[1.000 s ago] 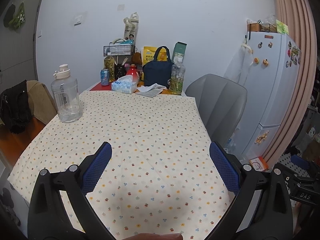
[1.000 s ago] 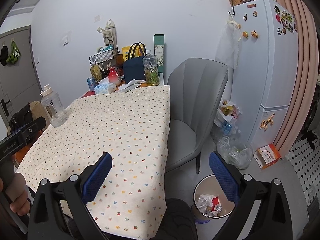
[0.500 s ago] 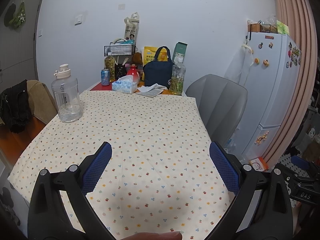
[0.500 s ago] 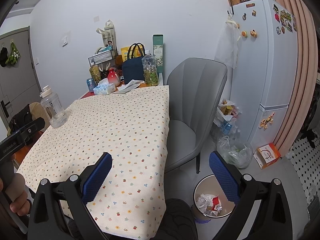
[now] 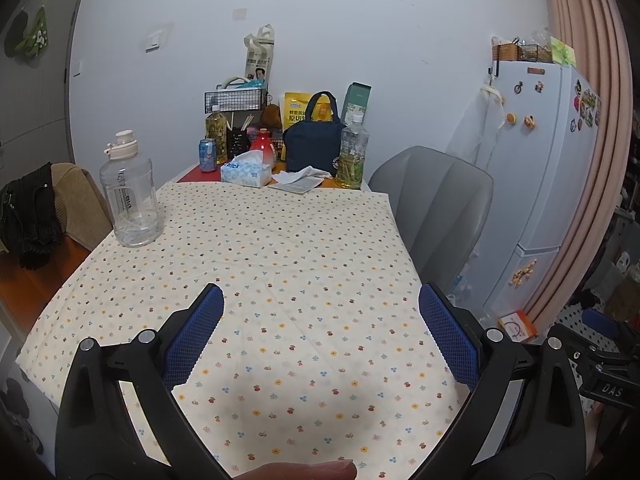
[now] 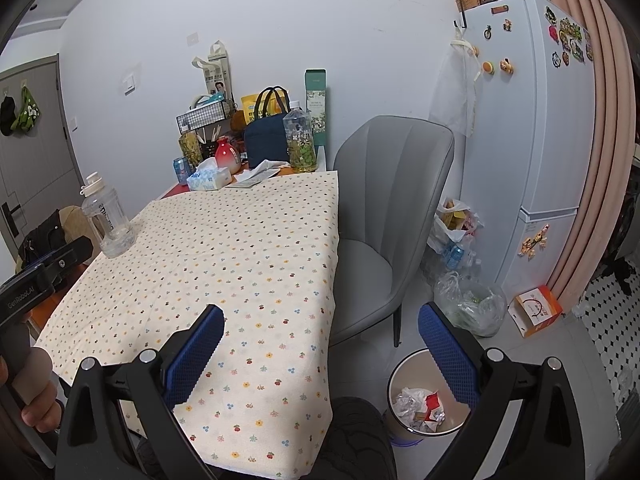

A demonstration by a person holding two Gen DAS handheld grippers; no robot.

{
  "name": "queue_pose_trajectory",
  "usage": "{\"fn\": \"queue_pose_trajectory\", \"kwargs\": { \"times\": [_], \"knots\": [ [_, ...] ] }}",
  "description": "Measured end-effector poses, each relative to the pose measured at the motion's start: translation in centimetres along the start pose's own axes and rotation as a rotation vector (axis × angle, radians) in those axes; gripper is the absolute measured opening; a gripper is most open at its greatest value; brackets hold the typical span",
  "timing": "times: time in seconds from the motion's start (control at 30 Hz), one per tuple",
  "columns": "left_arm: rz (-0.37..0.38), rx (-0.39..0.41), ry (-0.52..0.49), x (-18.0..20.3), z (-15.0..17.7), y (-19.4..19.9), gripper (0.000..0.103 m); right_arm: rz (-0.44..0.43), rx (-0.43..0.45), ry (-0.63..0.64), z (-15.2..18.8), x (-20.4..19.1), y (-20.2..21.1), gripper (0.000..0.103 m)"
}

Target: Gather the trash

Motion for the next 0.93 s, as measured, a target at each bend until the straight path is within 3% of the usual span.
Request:
{"fn": "queue_pose_trajectory", "kwargs": {
  "times": [0.93],
  "knots": [
    [0.015, -0.032, 0.002, 0.8, 0.6, -0.8, 0.097, 0.016, -0.016, -0.024, 0.2, 0.7, -0.7, 0.095]
  ]
}}
Point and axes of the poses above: each gripper's, at about its wrist camera, not at the fingertips, and y roughly against the way its jaws point, x to its right, z to its underside, the point moved 8 cm from there along -y, roughly the way its jaws point, and after that the axes turned 1 degree about y, right-handed, at the moved point
